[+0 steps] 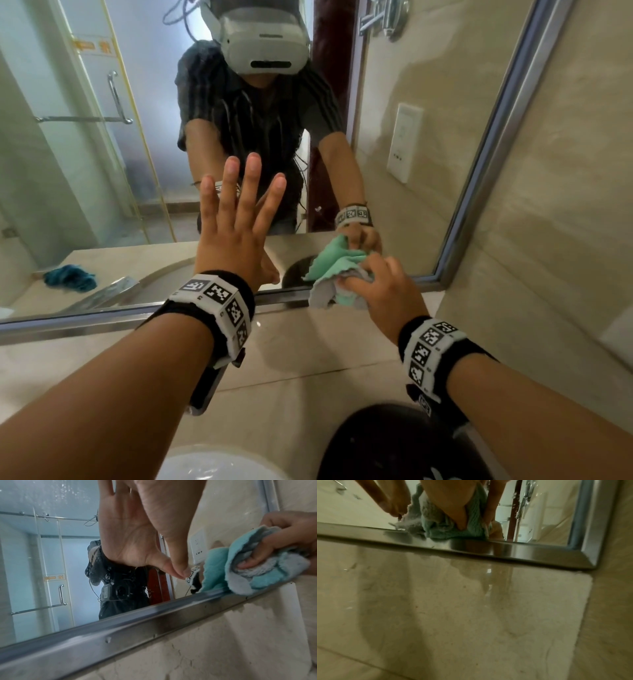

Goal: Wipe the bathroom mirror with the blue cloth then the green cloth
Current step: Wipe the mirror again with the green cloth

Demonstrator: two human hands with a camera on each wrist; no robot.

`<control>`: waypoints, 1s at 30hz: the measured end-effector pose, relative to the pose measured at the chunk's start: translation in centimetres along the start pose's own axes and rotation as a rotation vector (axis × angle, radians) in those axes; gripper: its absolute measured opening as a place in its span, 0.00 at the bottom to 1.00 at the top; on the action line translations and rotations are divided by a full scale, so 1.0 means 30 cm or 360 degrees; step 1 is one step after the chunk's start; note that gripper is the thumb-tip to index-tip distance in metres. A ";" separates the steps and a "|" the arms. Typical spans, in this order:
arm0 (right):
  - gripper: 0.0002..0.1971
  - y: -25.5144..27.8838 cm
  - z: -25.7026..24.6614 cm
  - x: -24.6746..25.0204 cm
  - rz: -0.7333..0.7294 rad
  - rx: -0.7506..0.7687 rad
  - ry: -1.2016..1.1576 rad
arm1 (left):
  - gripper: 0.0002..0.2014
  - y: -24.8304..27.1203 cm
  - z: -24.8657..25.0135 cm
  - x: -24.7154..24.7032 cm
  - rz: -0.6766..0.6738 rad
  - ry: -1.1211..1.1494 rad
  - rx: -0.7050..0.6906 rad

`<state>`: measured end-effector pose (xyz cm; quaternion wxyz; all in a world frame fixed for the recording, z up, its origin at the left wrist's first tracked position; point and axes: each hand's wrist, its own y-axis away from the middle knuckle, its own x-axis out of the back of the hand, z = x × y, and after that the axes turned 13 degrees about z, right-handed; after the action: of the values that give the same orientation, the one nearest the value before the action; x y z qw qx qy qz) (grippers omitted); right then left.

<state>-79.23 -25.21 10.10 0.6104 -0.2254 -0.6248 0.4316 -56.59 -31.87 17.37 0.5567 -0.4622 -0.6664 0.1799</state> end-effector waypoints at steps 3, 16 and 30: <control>0.14 -0.035 0.054 0.066 0.0062 -0.0323 -0.0024 | 0.75 0.005 0.009 0.003 -0.0055 -0.0044 0.0008; 0.24 -0.229 0.196 0.190 0.0694 -0.0725 0.0286 | 0.73 0.006 0.009 0.006 -0.0095 0.0001 0.0018; 0.19 0.078 0.068 0.064 -0.0114 -0.0938 0.0175 | 0.65 0.023 0.020 0.069 -0.0212 -0.0063 -0.0057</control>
<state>-82.04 -22.96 9.51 0.5664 -0.3937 -0.6967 0.1969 -56.75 -29.68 17.86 0.5458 -0.4229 -0.7097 0.1396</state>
